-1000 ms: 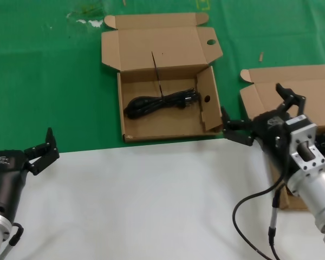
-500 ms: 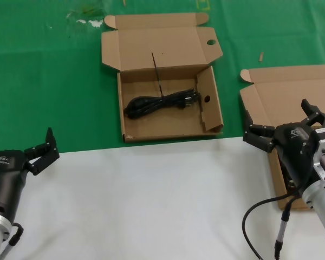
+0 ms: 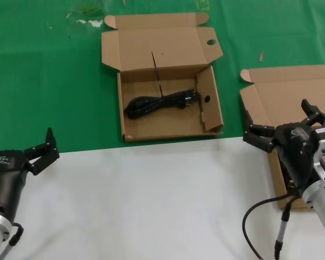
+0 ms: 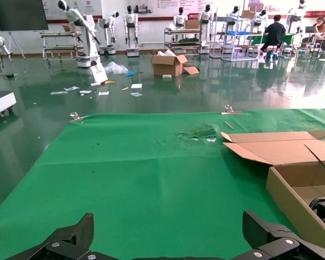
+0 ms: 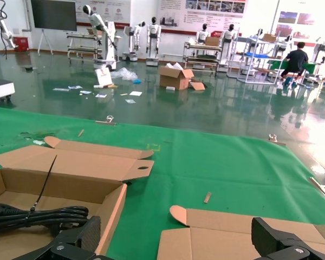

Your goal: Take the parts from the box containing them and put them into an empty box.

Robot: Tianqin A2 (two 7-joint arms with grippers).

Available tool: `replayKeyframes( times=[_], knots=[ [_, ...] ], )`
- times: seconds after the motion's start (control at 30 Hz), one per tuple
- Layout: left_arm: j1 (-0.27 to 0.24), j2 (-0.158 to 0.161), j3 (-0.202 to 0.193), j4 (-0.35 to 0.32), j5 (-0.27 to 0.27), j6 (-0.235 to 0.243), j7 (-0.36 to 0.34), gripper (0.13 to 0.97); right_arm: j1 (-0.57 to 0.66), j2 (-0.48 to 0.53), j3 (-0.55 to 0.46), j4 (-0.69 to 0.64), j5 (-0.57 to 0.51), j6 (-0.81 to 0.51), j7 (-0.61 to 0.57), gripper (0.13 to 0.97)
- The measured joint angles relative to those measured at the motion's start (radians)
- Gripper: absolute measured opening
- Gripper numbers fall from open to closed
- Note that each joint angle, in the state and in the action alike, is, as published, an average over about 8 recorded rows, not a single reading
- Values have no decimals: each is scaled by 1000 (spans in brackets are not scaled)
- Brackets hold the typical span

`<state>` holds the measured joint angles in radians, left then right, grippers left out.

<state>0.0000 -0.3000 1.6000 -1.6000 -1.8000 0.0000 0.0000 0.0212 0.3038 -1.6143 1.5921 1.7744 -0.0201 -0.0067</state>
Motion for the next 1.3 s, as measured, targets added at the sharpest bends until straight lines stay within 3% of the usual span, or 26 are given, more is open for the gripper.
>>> replayKeyframes(
  times=[1.3],
  knots=[
    [0, 0, 0, 0, 0, 0, 0, 966, 0, 0, 0, 0, 0, 0, 0, 966]
  ],
)
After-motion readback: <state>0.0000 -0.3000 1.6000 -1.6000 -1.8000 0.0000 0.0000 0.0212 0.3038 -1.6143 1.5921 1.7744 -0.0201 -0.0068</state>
